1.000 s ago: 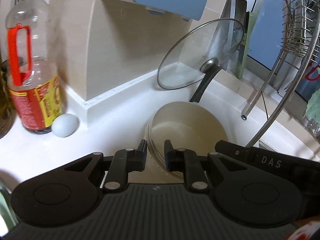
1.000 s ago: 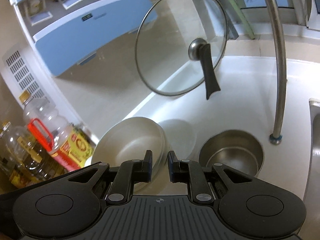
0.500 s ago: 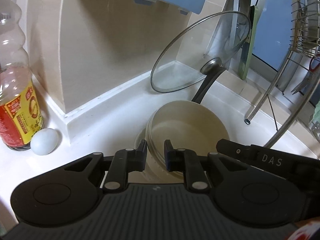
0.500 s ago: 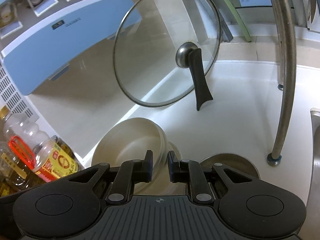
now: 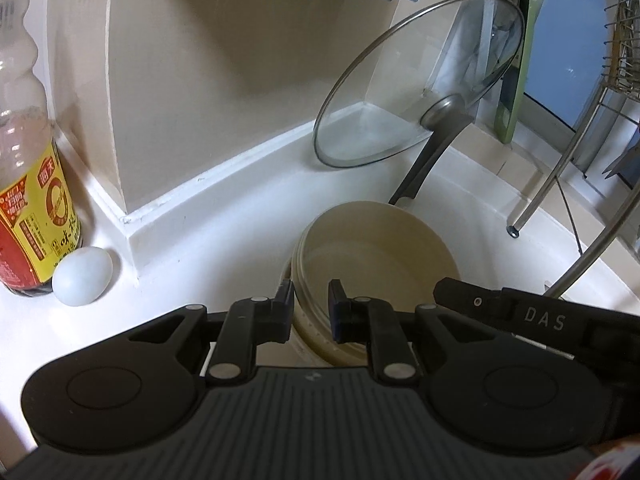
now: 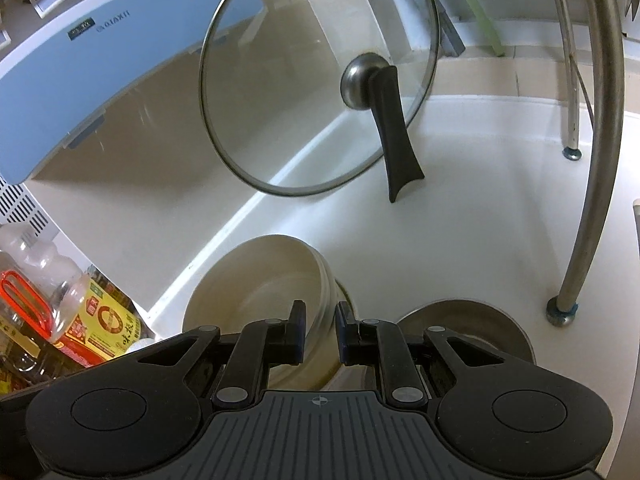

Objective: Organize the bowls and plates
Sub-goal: 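Lift the cream bowl with both grippers and lower it into the white floral bowl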

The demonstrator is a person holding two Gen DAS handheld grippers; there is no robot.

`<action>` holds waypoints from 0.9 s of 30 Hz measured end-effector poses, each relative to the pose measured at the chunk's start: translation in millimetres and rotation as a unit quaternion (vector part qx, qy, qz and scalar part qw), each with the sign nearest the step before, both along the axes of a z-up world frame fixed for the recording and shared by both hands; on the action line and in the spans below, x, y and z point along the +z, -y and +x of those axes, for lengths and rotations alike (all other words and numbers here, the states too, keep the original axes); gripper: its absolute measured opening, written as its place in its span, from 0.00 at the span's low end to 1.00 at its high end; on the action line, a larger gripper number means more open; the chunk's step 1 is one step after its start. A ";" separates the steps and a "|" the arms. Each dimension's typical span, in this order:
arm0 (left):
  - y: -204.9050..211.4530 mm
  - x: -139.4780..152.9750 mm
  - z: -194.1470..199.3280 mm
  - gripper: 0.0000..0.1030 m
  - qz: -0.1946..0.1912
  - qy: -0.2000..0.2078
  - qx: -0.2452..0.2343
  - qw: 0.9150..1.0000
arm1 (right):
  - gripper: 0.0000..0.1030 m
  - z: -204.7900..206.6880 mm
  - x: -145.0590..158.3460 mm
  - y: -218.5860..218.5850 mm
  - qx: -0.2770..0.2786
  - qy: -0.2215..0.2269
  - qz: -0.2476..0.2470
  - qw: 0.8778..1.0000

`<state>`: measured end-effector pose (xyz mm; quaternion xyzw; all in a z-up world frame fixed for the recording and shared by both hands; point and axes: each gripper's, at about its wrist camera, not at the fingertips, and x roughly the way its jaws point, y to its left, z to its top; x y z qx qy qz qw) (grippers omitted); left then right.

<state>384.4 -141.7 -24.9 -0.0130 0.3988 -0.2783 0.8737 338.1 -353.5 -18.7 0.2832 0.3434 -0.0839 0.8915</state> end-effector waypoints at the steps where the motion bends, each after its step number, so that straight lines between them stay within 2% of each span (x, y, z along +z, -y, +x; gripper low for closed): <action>1: 0.1 -0.9 0.3 0.15 0.001 -0.002 0.000 1.000 | 0.16 0.4 -1.1 0.1 0.000 -0.001 0.001 1.000; 14: 1.5 -3.1 1.8 0.15 0.004 -0.012 0.000 1.000 | 0.16 1.9 -5.8 -0.1 -0.004 -0.010 0.007 1.000; 24: -1.2 -0.2 -1.9 0.18 0.006 -0.005 0.003 1.000 | 0.17 1.1 -5.6 1.9 -0.009 -0.012 0.016 1.000; 25: -2.3 0.8 -2.3 0.18 0.006 -0.004 0.004 1.000 | 0.18 0.9 -5.2 2.1 -0.007 -0.011 0.016 1.000; 27: -4.3 3.6 -3.7 0.18 0.005 0.001 0.006 1.000 | 0.27 -1.1 -3.4 1.4 -0.005 -0.008 0.011 1.000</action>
